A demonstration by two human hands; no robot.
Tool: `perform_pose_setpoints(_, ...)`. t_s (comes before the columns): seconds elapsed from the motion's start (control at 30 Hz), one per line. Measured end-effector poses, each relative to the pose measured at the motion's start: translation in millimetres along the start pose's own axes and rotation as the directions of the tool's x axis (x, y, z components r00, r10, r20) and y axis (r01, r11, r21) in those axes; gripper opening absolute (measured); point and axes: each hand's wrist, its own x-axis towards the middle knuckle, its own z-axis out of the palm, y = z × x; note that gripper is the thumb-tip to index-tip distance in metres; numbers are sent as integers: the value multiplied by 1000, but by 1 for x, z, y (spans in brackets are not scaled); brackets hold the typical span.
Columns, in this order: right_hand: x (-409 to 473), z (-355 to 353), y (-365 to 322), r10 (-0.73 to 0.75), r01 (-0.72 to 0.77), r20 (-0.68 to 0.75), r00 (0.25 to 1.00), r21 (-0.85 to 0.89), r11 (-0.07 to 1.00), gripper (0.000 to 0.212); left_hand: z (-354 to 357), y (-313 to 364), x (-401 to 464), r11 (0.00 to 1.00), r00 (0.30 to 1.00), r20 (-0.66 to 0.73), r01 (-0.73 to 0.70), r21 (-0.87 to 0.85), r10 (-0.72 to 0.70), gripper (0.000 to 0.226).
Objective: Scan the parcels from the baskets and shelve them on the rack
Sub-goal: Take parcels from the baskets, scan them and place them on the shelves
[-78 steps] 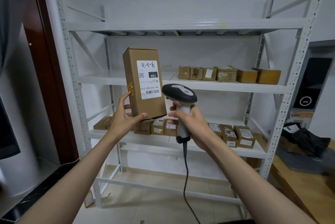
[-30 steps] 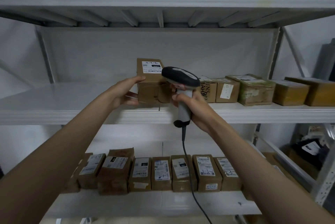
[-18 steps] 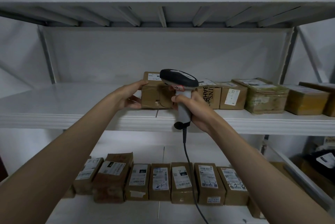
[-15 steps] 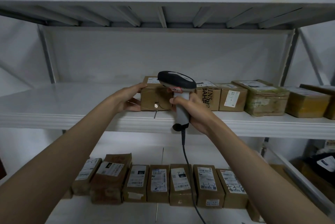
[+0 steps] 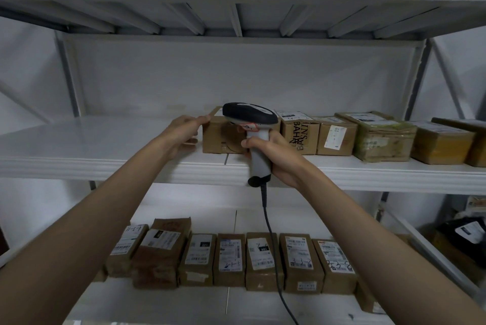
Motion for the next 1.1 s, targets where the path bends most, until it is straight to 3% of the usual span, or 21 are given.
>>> perform_pose_setpoints(0.17, -24, 6, -6, -13, 14, -70, 997, 13, 1000, 46, -8, 11, -10, 982, 976, -139, -178, -70, 167, 44)
perform_pose_setpoints(0.43, -97, 15, -11, -102, 123, -129, 986, 171, 978, 40, 2, 21, -55, 924, 934, -132, -351, -152, 333, 15)
perform_pose_setpoints(0.57, -147, 22, -1, -84, 135, -276, 958, 172, 976, 26, 26, 12, -91, 896, 912, 33, -394, -206, 409, 4)
perform_pose_setpoints(0.8, -261, 20, 35, 56, 94, -548, 835, 241, 966, 17, 96, -32, -168, 902, 795, 431, -341, -267, 428, 3)
perform_pose_setpoints(0.9, -314, 14, 52, 108, 96, -663, 741, 264, 960, 16, 136, -51, -205, 918, 695, 600, -321, -234, 396, 4)
perform_pose_setpoints(1.1, -433, 5, 80, 184, 124, -826, 533, 291, 949, 16, 210, -75, -308, 935, 430, 854, -314, -162, 292, 7)
